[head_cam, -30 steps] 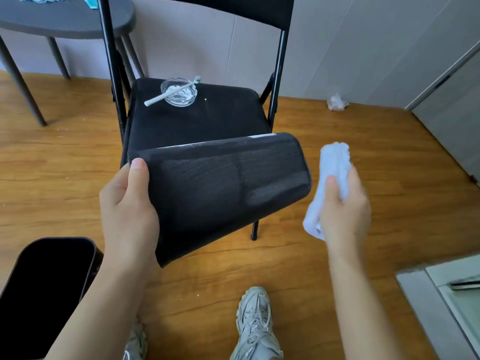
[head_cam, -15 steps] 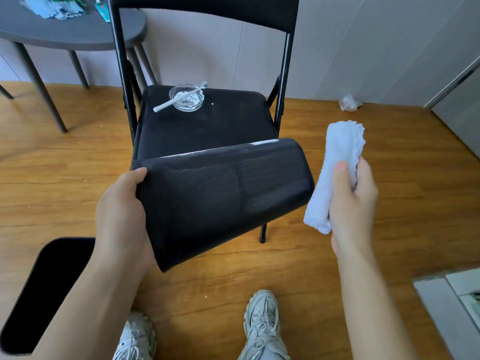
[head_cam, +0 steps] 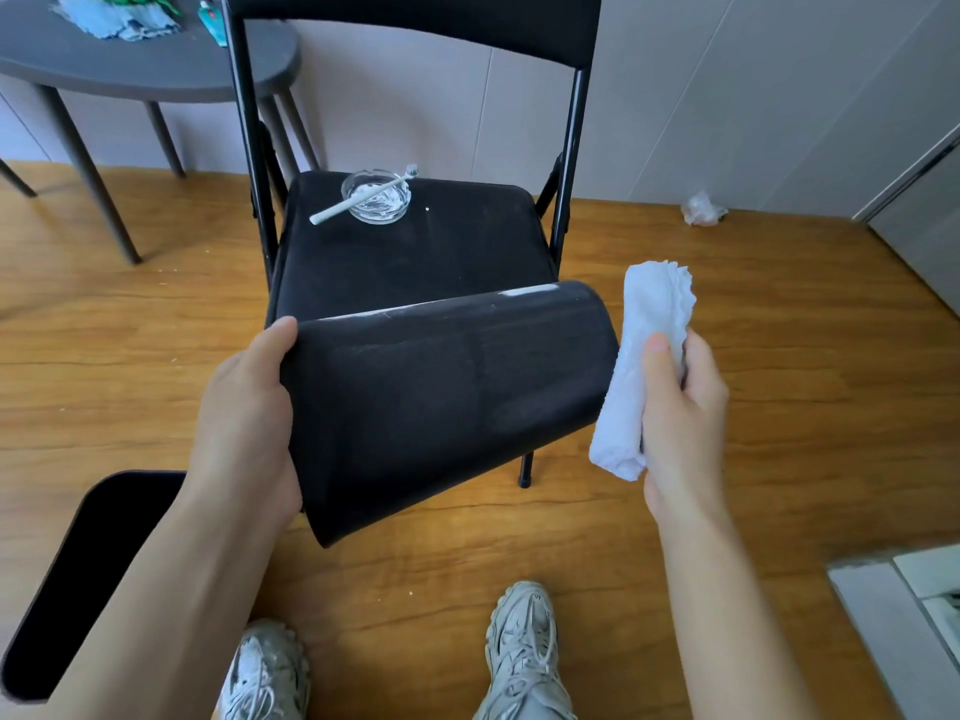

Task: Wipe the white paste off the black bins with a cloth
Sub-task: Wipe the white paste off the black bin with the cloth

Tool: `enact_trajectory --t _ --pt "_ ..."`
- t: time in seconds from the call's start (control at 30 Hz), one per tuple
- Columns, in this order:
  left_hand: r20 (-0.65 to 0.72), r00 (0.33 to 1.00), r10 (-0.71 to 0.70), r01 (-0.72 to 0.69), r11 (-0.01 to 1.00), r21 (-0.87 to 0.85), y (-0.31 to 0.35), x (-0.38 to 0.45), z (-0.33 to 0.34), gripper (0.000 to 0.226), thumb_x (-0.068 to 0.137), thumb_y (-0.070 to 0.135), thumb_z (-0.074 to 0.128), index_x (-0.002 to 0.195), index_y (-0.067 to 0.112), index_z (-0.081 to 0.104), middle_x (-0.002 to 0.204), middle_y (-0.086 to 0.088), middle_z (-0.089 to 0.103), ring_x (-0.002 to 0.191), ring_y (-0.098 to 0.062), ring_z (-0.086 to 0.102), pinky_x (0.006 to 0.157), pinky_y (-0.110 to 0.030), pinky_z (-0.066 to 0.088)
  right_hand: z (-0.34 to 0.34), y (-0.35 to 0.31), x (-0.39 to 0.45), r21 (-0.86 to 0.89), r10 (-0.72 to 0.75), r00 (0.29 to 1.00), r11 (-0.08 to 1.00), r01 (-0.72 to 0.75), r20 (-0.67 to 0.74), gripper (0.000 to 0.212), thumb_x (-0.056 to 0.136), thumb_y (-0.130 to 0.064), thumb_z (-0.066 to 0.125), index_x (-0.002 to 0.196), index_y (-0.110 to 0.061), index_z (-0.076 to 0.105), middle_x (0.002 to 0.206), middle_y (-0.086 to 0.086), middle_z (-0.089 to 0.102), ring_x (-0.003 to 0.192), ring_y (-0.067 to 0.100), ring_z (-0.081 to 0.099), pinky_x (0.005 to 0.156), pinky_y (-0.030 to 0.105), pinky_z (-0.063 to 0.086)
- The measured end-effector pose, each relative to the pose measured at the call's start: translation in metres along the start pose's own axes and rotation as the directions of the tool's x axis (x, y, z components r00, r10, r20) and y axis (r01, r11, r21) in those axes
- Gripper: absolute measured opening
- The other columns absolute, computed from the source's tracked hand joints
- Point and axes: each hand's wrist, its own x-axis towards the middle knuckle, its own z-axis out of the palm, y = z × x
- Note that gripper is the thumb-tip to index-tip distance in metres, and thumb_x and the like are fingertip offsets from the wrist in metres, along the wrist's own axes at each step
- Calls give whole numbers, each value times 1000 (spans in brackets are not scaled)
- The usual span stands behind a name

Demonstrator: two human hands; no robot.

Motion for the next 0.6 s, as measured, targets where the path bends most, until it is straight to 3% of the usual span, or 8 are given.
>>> enact_trajectory --t 0.13,0.23,0.3,0.43,0.6 --pt "126 986 114 -118 993 30 0 -10 3 42 99 22 51 65 19 75 68 8 73 66 -5 70 59 -24 55 -4 0 0 73 -6 999 997 8 -33 24 98 -26 47 115 -16 60 87 -17 61 82 1 58 73 24 45" --pt "217 968 124 -117 992 -41 1 -12 0 27 100 19 46 99 11 73 95 0 77 87 -9 73 65 -20 58 -7 1 3 113 -5 998 994 11 -56 22 98 -26 46 113 -17 60 85 -17 62 80 2 57 71 23 46" --pt "255 962 97 -87 995 -48 2 -13 -3 31 100 19 44 119 6 64 111 -5 74 100 -15 71 75 -28 59 -8 4 4 91 3 999 996 1 -44 19 98 -25 46 107 -15 59 78 -20 58 73 -1 54 65 19 44" --pt "331 942 50 -61 998 22 -2 -17 -9 33 98 19 41 121 11 64 115 -4 73 105 -17 69 82 -35 49 -9 15 -1 22 54 998 998 -54 -12 15 98 -26 46 95 -17 58 71 -18 55 66 -2 53 61 18 41" --pt "290 955 -55 34 997 76 -7 -18 -14 31 94 20 45 117 16 65 111 -3 74 106 -24 68 86 -40 49 -14 24 -2 -50 59 998 997 -60 -8 18 98 -26 46 82 -21 51 62 -20 49 63 1 47 62 24 38"
